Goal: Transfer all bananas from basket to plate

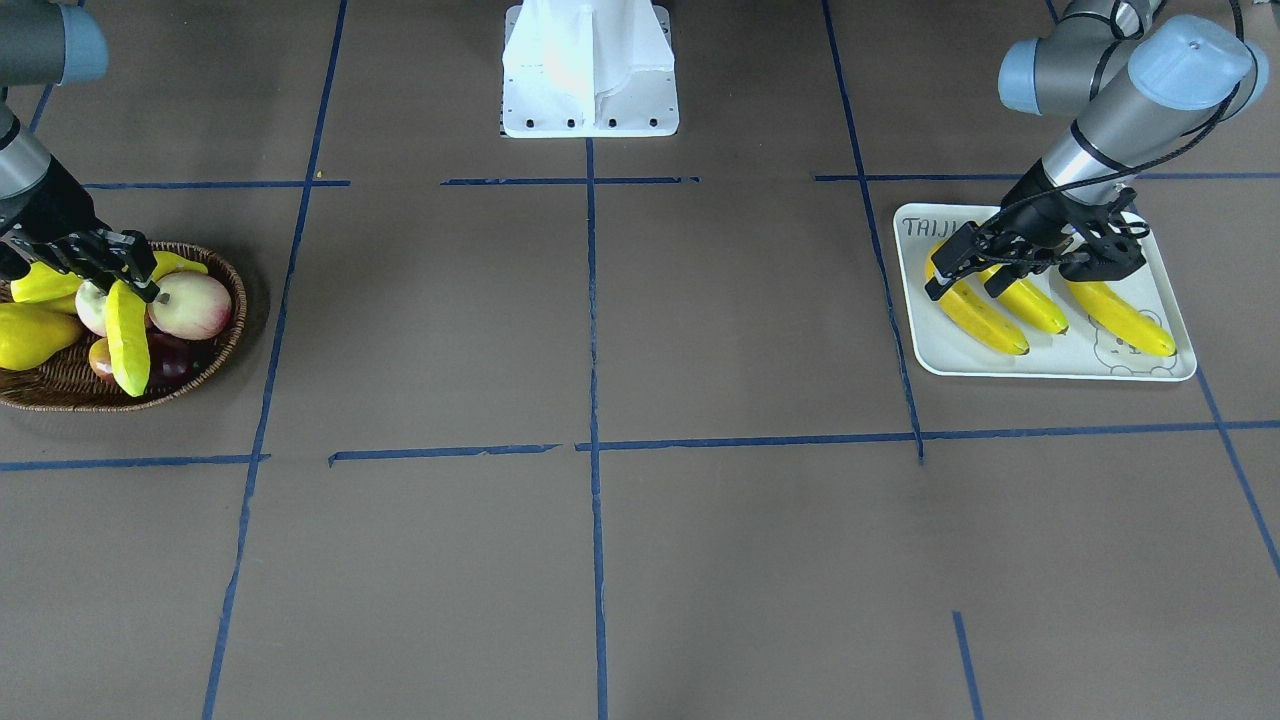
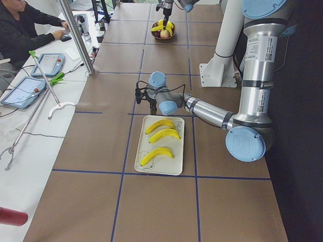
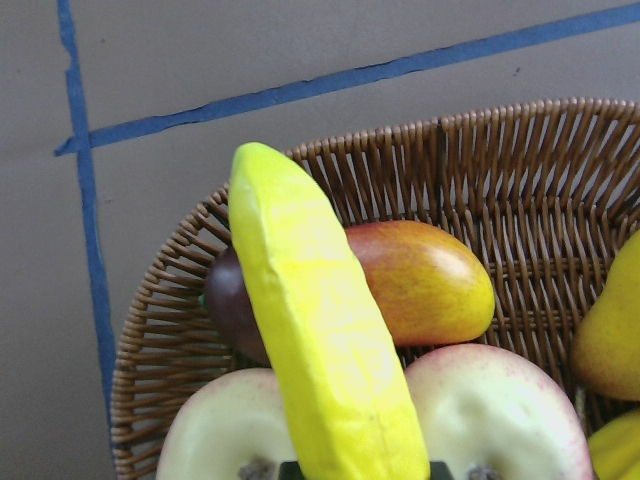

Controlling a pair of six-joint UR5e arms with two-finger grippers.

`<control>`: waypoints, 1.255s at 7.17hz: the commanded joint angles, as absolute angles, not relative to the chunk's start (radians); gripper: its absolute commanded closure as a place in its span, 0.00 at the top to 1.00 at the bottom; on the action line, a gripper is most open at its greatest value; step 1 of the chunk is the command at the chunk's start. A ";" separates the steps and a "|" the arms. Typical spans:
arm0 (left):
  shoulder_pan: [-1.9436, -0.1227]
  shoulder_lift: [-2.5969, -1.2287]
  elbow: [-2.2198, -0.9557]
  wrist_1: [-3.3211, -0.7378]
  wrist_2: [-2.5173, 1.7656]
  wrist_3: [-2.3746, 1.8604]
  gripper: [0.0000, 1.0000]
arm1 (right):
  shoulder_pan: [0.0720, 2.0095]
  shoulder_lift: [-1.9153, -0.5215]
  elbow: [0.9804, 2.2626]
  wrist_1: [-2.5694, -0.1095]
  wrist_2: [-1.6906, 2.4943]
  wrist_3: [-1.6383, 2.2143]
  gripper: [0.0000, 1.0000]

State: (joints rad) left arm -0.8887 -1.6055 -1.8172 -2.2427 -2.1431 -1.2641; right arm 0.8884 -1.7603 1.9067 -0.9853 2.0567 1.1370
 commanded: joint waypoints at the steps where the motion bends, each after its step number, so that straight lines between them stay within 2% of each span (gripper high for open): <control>1: -0.887 -1.606 -1.816 -2.243 -2.143 -1.264 1.00 | 0.920 -1.782 2.021 -0.986 2.065 1.126 0.01; 2: -0.887 -1.606 -1.816 -2.243 -2.143 -1.262 1.00 | 0.945 -1.795 2.089 -0.989 2.071 1.126 0.00; 4: -0.887 -1.614 -1.816 -2.243 -2.143 -1.262 1.00 | 0.956 -1.741 2.125 -0.988 2.074 1.126 0.00; 6: -0.882 -1.701 -1.803 -2.200 -2.141 -1.328 1.00 | 0.863 -1.584 2.111 -1.017 2.056 1.170 0.00; 7: -0.879 -1.745 -1.787 -2.209 -2.144 -1.406 1.00 | 0.809 -1.477 2.061 -1.017 2.011 1.268 0.00; 9: -0.850 -1.827 -1.782 -2.226 -2.145 -1.620 0.99 | 0.628 -1.346 2.033 -1.019 1.826 1.357 0.00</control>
